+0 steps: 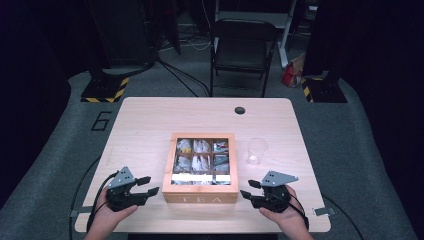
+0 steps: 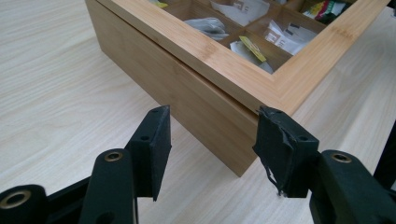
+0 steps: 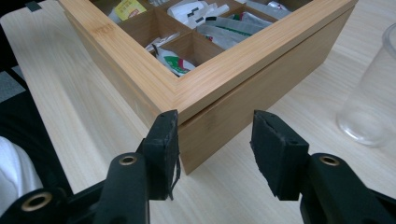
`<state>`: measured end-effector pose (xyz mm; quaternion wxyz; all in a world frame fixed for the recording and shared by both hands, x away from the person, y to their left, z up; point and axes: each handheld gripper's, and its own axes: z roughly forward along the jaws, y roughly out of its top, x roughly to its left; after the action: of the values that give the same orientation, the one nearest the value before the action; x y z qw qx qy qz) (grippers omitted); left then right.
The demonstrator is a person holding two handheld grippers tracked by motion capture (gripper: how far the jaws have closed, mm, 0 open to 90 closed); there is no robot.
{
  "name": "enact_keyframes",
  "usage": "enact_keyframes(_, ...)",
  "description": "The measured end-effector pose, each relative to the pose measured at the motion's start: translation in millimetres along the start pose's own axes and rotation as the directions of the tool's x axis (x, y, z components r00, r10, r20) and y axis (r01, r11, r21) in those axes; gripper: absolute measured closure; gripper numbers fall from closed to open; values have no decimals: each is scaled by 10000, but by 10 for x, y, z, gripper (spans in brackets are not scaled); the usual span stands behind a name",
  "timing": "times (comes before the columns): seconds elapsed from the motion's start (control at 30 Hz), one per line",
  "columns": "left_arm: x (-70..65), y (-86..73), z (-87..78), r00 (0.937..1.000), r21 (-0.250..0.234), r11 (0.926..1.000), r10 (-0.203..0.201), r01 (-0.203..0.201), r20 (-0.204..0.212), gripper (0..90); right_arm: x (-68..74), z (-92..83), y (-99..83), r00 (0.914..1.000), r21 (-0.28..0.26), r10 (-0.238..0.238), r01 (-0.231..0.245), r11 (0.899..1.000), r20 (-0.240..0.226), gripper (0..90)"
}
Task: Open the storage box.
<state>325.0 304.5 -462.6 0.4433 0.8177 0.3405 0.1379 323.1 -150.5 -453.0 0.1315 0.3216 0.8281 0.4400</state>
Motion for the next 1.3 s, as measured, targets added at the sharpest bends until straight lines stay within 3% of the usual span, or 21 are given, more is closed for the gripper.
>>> enact_keyframes(0.13,-31,-25,31,9995,-45,10000,69,-67,307,471,14,30,-49,9998,37,109,-108,9999,-172,519)
enact_keyframes(0.37,-74,-67,62,9996,-88,9999,95,-93,274,512,60,98,-72,9989,171,-175,183,9997,-441,543)
enact_keyframes(0.67,-91,-103,77,9989,7,10000,69,-70,467,562,84,198,-97,9982,216,-137,150,9997,-590,561)
enact_keyframes(1.2,-175,-105,164,9966,217,9994,241,-259,786,591,108,232,-74,9978,78,-236,241,9997,-626,597)
enact_keyframes(1.27,-191,-99,193,9970,48,9995,299,-304,712,608,112,239,-74,9978,95,-228,234,9997,-625,607)
enact_keyframes(1.3,-197,-90,190,9957,176,9994,294,-310,873,614,113,242,-75,9978,112,-256,264,9996,-614,611)
